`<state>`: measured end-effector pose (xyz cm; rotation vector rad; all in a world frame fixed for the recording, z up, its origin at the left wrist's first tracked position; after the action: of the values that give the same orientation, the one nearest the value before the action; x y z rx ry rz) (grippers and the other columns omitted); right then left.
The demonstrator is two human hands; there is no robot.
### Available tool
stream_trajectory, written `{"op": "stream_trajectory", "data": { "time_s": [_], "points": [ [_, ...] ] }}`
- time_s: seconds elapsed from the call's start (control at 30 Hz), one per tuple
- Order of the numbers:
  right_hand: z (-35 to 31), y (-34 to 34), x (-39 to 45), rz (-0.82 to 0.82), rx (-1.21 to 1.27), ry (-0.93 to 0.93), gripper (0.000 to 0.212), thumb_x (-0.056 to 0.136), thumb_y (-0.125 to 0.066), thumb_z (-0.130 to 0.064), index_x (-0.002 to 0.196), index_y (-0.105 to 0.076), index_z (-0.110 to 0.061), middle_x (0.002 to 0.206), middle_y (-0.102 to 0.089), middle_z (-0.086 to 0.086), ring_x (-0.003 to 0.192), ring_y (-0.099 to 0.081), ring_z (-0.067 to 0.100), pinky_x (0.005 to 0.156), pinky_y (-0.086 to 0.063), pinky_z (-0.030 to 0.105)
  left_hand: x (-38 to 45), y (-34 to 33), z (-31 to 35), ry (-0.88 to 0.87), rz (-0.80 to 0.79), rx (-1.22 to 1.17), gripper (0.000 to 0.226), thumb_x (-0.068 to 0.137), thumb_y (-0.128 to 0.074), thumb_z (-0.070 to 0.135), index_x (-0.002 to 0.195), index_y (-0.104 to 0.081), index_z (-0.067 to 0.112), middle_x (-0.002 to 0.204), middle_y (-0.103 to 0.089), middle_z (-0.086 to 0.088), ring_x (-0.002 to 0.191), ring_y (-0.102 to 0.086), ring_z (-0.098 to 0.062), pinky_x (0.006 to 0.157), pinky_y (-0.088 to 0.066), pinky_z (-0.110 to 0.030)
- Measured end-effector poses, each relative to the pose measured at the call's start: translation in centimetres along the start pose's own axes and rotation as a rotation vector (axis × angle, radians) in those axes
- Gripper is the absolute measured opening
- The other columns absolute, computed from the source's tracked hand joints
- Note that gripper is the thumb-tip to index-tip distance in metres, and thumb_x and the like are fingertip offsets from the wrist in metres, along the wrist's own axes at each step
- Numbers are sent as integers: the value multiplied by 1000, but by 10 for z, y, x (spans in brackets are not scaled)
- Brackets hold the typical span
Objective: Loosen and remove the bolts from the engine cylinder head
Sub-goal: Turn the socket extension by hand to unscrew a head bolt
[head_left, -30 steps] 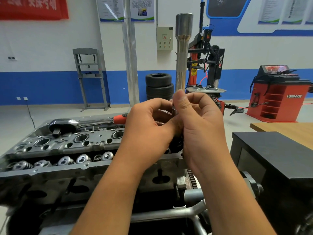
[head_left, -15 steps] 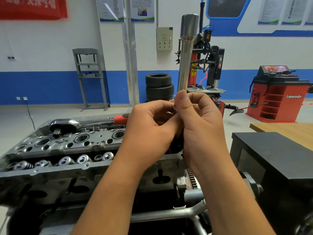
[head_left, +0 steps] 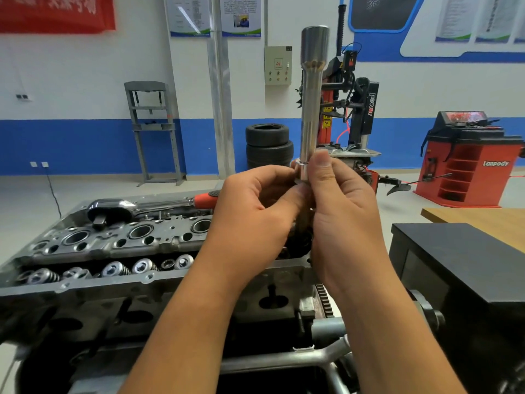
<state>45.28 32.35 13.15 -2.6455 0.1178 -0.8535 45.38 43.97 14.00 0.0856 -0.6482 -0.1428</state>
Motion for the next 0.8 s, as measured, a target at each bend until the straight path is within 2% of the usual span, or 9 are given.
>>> {"op": "stream_trajectory", "data": {
  "time_s": [0.07, 0.13, 0.2, 0.27, 0.4, 0.47, 0.53, 0.63, 0.8],
  "points": [
    [0, -1, 0, 6, 11, -11, 42, 84, -65, -54, 93, -73, -13, 97, -73, 20, 95, -74, 39, 79, -64, 54, 0, 0, 0, 5, 2, 14, 15, 98, -71, 17, 110, -77, 21, 98, -80, 5, 95, -77, -14, 80, -66, -42],
    [-2, -1, -1, 16, 5, -5, 43, 76, -73, -55, 93, -67, -17, 85, -71, 10, 76, -73, 27, 61, -62, 42, 0, 2, -1, -4, 27, 39, 12, 95, -74, 20, 107, -77, 20, 96, -80, 5, 93, -78, -15, 79, -66, -44],
    [-3, 0, -2, 31, -20, 14, 41, 76, -76, -51, 93, -61, -17, 80, -68, 9, 63, -68, 23, 52, -57, 34, 0, 5, -1, -14, 57, 50, 11, 91, -77, 23, 102, -77, 20, 93, -80, 4, 90, -78, -16, 79, -66, -44],
    [-2, 0, -1, 24, -30, 19, 36, 82, -71, -48, 94, -63, -14, 87, -69, 19, 75, -71, 37, 59, -61, 41, 0, 4, 0, -11, 48, 42, 13, 90, -77, 25, 103, -77, 22, 94, -80, 5, 91, -78, -14, 80, -66, -44],
    [-1, 2, 0, 33, -8, 3, 33, 99, -61, -40, 91, -72, -11, 96, -71, 23, 97, -72, 40, 85, -63, 50, 0, -1, 0, -2, -9, 45, 18, 95, -73, 18, 110, -77, 27, 99, -80, 11, 97, -77, -9, 87, -64, -41],
    [-1, 1, 0, 37, -11, -8, 29, 93, -69, -42, 93, -71, -14, 94, -73, 20, 95, -74, 38, 83, -64, 50, 0, 1, -2, -2, 20, 56, 17, 93, -76, 18, 107, -77, 27, 97, -80, 10, 93, -77, -9, 83, -65, -41],
    [-2, 1, -1, 38, -55, 4, 32, 85, -77, -46, 93, -66, -17, 94, -73, 19, 91, -74, 40, 73, -63, 45, 1, 4, -3, 0, 67, 63, 16, 88, -80, 19, 102, -76, 27, 91, -80, 8, 86, -78, -11, 75, -66, -42],
    [-4, -2, -4, 27, -60, 21, 34, 81, -73, -47, 91, -65, -15, 94, -72, 22, 88, -73, 44, 67, -63, 48, 0, 6, -4, -13, 109, 52, 15, 85, -83, 20, 95, -77, 29, 86, -80, 7, 79, -79, -13, 68, -67, -41],
    [-6, -2, -3, 39, -89, 23, 33, 83, -69, -47, 91, -67, -15, 82, -71, 9, 79, -70, 25, 76, -62, 53, -3, -1, 2, -75, 23, 76, 21, 99, -71, 16, 106, -78, 35, 96, -81, 11, 92, -78, -9, 78, -66, -36]
  ]
}}
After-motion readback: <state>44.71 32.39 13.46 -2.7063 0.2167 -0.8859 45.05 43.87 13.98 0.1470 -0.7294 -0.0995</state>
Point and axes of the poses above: each hand's wrist, its own x-axis towards the middle knuckle, its own y-axis out of the back of the hand, z = x × y, the point moved 6 cm from there along x, towards the middle knuckle
